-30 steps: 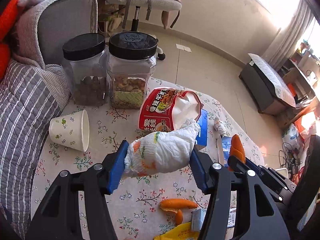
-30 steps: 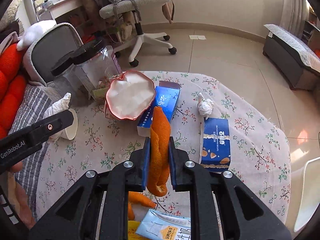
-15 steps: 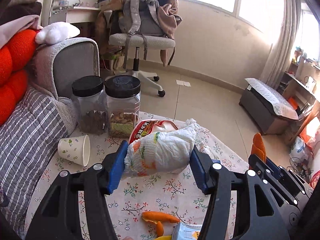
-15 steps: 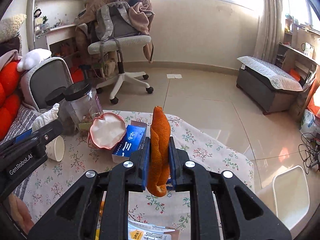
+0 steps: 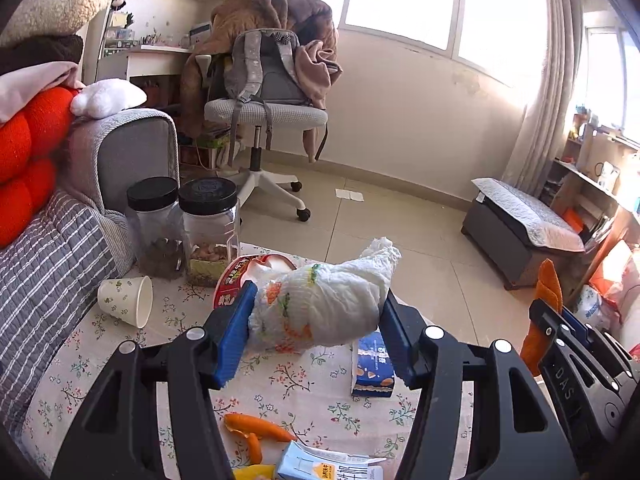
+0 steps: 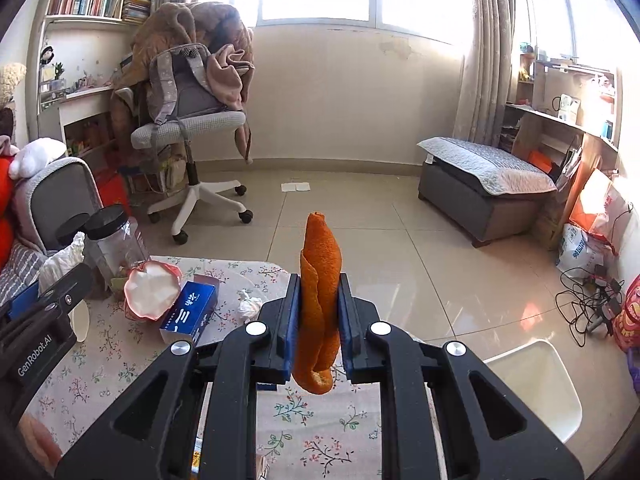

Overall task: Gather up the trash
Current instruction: 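Lift the diaper with the left gripper while the right gripper carries the peel to the bin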

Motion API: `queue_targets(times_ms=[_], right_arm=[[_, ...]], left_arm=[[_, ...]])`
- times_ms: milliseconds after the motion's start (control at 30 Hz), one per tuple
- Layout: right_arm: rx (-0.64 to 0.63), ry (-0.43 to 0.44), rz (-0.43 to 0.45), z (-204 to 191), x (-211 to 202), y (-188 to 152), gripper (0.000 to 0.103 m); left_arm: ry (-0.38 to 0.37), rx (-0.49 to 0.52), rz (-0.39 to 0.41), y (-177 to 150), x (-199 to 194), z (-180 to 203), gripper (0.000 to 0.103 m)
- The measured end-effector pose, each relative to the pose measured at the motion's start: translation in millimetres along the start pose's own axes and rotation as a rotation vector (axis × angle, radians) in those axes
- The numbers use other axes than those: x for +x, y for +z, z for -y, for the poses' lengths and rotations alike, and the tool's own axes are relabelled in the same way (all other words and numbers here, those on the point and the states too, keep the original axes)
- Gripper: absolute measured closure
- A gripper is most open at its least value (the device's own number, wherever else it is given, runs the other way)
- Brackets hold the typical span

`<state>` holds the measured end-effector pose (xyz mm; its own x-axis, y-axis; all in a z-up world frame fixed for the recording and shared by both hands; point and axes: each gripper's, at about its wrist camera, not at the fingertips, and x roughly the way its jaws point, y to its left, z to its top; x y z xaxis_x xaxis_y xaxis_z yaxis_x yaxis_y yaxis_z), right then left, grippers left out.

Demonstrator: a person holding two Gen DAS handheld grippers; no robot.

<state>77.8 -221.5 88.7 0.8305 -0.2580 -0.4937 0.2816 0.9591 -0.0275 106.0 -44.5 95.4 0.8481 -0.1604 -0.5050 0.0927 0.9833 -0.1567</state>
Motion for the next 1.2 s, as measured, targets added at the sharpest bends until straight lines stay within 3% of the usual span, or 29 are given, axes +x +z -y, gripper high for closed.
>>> queue_targets(times_ms=[400,700,1033,1133,1200], right_arm=[[0.060,-0.097,0.042,66.7,-20.0,-4.6,0.086],[0.122,-0.198,0.052,127.8,-24.7,-13.2,0.085],[0.203,-0.375,-0.014,208.3,-12.5,-34.0,0.084],[0.233,-0.416,-0.060,232.0,-6.9,-43.7,0.079],[0.241,-0.441,-0.083,245.3,-6.3,-49.3,0.064]], left_arm=[[-0.054,0.051,0.039,-6.1,-23.6,67.0,0.045],[-0.101,0.111,0.023,-19.4,-27.8,112.7,0.045],[-0.166,0.190,0.000,-33.9,-27.5,173.3,0.045],[-0.192,0.211,-0.015,-40.8,-24.7,192.1,0.044],[-0.213,0.225,-0.026,-45.0,-22.6,207.2,0.044]])
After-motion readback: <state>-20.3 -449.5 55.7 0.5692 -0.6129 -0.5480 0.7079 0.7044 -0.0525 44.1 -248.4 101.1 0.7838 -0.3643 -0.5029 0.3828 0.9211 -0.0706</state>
